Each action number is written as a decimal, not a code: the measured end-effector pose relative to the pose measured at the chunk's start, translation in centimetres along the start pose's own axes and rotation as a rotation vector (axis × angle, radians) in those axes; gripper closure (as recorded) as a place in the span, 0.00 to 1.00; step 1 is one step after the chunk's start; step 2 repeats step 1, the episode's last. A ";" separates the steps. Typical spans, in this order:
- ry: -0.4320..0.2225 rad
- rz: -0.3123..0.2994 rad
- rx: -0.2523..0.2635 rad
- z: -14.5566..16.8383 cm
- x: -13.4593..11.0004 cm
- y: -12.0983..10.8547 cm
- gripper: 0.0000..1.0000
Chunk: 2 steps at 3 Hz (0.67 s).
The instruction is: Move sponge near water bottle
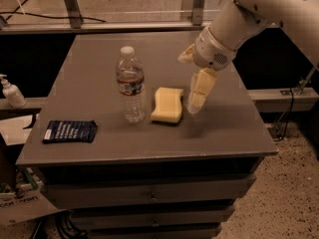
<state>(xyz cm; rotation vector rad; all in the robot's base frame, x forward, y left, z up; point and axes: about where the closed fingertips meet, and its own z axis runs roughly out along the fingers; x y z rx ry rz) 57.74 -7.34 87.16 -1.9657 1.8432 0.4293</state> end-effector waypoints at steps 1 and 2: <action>0.000 0.000 0.000 0.0 0.0 0.0 0.00; 0.000 0.000 0.000 0.0 0.0 0.0 0.00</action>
Offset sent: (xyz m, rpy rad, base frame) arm 0.0000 0.0000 0.0000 0.0000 0.0000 0.0000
